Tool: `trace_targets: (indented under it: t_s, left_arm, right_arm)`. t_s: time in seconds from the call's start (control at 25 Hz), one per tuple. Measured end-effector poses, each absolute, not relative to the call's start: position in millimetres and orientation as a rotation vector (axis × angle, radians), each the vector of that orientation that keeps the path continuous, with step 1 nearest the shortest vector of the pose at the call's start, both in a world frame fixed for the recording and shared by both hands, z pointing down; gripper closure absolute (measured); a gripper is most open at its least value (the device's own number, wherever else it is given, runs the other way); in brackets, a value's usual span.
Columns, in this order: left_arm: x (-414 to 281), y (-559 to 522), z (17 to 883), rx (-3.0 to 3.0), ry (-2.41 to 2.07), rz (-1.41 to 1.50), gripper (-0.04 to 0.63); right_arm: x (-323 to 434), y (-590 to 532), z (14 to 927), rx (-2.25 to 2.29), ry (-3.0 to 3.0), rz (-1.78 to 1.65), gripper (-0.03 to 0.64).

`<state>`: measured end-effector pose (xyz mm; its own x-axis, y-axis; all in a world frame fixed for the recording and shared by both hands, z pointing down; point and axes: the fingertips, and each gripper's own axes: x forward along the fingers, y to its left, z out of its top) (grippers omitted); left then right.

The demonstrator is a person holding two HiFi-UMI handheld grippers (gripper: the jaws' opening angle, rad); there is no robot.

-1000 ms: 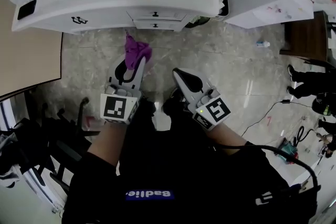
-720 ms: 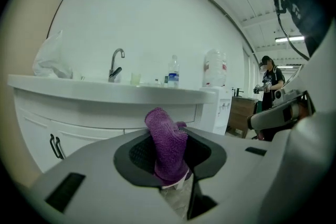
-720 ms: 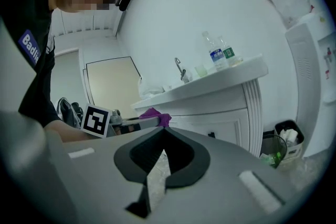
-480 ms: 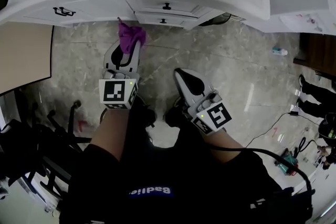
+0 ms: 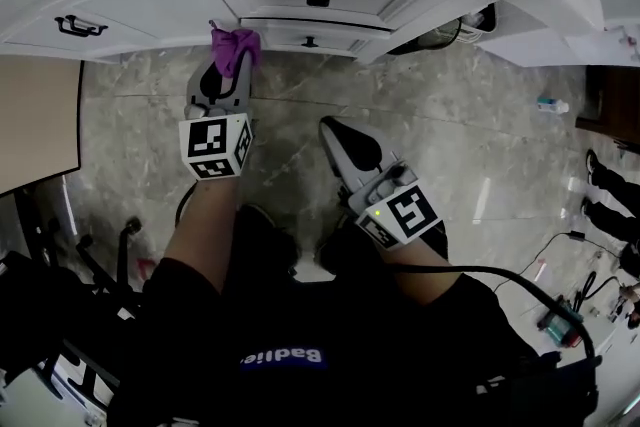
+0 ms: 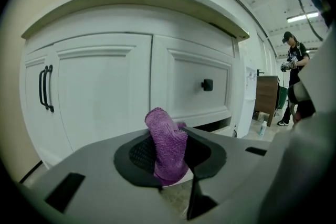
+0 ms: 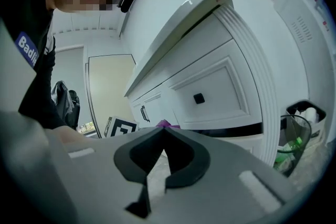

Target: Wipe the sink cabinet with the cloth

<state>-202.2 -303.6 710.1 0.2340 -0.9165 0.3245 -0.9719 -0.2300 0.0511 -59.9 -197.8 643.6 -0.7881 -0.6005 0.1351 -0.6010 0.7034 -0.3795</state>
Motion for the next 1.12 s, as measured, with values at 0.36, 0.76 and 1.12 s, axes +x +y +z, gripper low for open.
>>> trace_targets:
  t_s: [0.36, 0.76, 1.12]
  left_arm:
    - [-194, -338, 780, 2.222, -1.797, 0.321, 0.485]
    - [-145, -357, 780, 2.294, -1.741, 0.254, 0.485]
    - [-68, -353, 785, 2.427, -1.580, 0.232, 0.485]
  right_arm:
    - [-55, -211, 685, 1.028, -2.942, 0.557, 0.617]
    - [-13, -213, 687, 1.153, -2.909, 0.536, 0.617]
    - [14, -204, 685, 1.232, -2.875, 0.495, 0.617]
